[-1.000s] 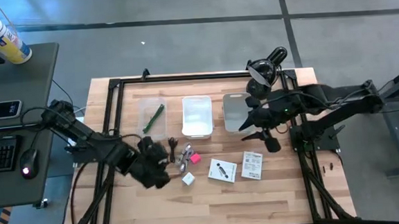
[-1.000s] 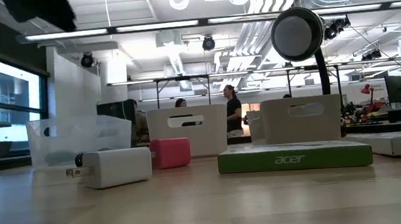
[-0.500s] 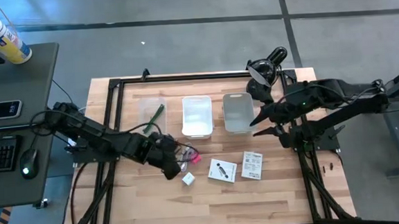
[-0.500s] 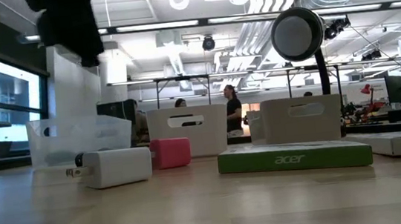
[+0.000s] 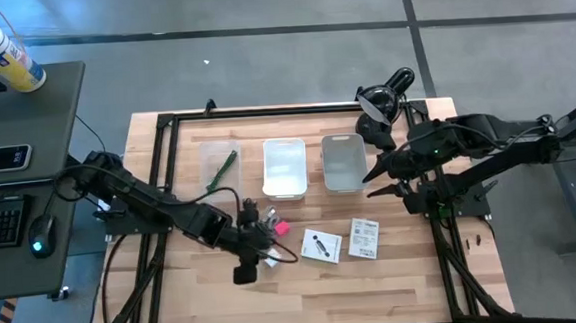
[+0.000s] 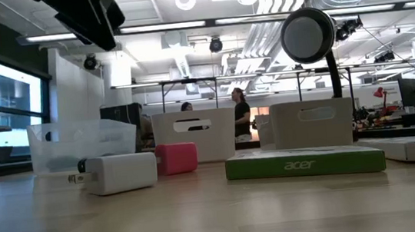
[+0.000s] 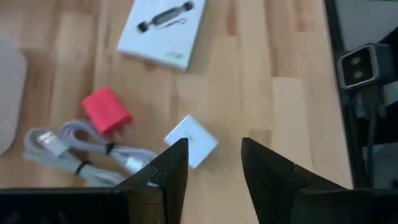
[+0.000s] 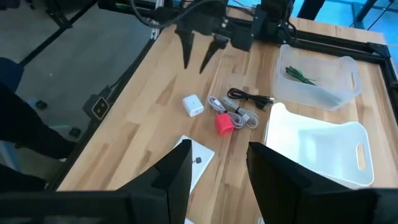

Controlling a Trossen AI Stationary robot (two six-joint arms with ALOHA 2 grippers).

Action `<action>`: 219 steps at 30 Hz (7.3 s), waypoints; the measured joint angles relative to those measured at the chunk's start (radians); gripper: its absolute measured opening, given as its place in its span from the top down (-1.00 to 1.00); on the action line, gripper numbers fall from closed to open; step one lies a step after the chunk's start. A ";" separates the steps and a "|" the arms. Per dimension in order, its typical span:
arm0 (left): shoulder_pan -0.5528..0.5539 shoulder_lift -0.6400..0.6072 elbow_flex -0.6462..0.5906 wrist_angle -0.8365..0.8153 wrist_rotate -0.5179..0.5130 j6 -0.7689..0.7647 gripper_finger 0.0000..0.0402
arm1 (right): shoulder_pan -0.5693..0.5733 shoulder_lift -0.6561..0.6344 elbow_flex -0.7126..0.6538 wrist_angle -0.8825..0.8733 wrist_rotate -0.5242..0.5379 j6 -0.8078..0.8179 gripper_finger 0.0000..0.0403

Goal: Pick and place items into bin
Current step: Put the black USB cord into the transparent bin

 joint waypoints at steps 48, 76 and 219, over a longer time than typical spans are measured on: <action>0.242 0.127 0.000 -0.371 -0.058 -0.674 0.17 | 0.000 0.000 -0.002 -0.008 0.014 -0.013 0.28; 0.258 0.225 -0.001 -0.335 0.004 -0.727 -0.06 | 0.000 -0.046 -0.002 -0.006 0.023 0.007 0.28; 0.677 -0.174 -0.154 -0.562 -0.160 -0.228 0.98 | 0.000 -0.058 -0.002 0.054 0.169 0.149 0.28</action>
